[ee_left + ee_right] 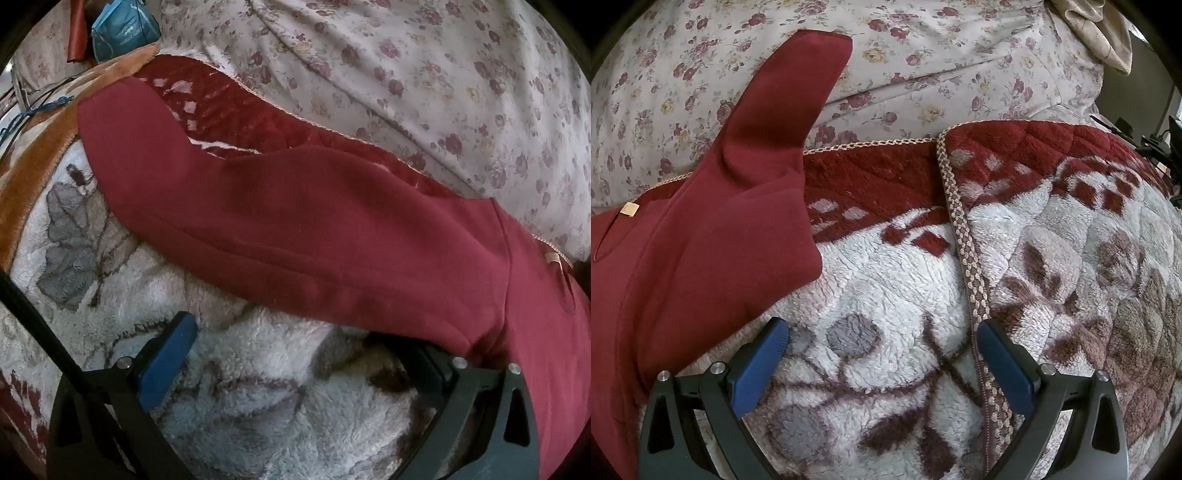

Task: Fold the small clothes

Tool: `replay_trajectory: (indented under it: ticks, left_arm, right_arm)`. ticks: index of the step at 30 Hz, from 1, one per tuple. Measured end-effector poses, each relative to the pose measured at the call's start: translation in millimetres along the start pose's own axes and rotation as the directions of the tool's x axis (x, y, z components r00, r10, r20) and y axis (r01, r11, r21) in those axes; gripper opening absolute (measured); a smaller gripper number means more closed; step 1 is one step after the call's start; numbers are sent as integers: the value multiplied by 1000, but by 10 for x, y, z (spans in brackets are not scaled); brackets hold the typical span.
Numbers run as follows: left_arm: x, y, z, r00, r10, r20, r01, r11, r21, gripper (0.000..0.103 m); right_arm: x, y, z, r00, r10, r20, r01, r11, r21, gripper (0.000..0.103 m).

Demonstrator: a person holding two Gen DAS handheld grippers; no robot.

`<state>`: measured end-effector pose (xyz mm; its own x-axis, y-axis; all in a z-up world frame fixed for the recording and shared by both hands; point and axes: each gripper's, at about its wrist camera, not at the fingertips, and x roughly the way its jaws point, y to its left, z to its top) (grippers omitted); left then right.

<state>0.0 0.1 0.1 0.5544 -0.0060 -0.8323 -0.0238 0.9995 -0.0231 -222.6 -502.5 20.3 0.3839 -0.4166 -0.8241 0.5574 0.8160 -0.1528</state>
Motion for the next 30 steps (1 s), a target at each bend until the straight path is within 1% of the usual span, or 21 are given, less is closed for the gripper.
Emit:
replay_trajectory:
  ticks: [2, 9, 10, 15, 18, 20, 22, 23, 24, 26, 27, 30]
  left_arm:
    - [-2, 2, -4, 1000, 0, 7, 0, 1000, 0, 103]
    - [0, -3, 3, 1000, 8, -10, -8, 1000, 2, 103]
    - [-6, 2, 2, 1000, 4, -20, -4, 1000, 7, 103]
    - [-20, 17, 24, 988, -36, -147, 45, 997, 56, 103]
    - [-187, 126, 22, 991, -22, -135, 28, 999, 40, 103]
    - [-355, 153, 7, 995, -1, -97, 5, 999, 43, 103]
    - [-581, 139, 39, 999, 35, -40, -32, 997, 64, 103]
    - [-690, 131, 47, 999, 37, -15, -36, 997, 71, 103]
    - [-829, 123, 43, 1000, 21, 9, -22, 997, 76, 103]
    - [-1004, 108, 57, 1000, -19, 21, 18, 997, 75, 103]
    - [-1106, 86, 47, 998, -52, 21, 50, 996, 70, 103]
    - [-1206, -57, 59, 994, -108, 9, 107, 992, 63, 103]
  right_arm:
    - [0, 0, 0, 1000, 0, 0, 0, 1000, 0, 103]
    - [0, 0, 0, 1000, 0, 0, 0, 1000, 0, 103]
    - [0, 0, 0, 1000, 0, 0, 0, 1000, 0, 103]
    - [-1, 1, -1, 1000, -1, 0, 1, 1000, 0, 103]
    - [-1, 2, -1, 1000, -1, 1, 1, 1000, -1, 103]
    - [-1, 2, -1, 1000, -1, 1, 1, 1000, 0, 103]
    - [-1, 2, -2, 1000, -1, 1, 1, 1000, -1, 103]
    - [-1, 1, -2, 1000, -1, 1, 1, 1000, 0, 103]
    - [-1, 3, -2, 1000, -1, 1, 1, 1000, -1, 103]
    - [-1, 2, 0, 1000, -1, 0, 1, 1000, -1, 103]
    - [0, 2, -2, 1000, 0, 0, 0, 1000, 0, 103]
    - [4, 12, 18, 1000, -5, -20, 5, 1000, 0, 103]
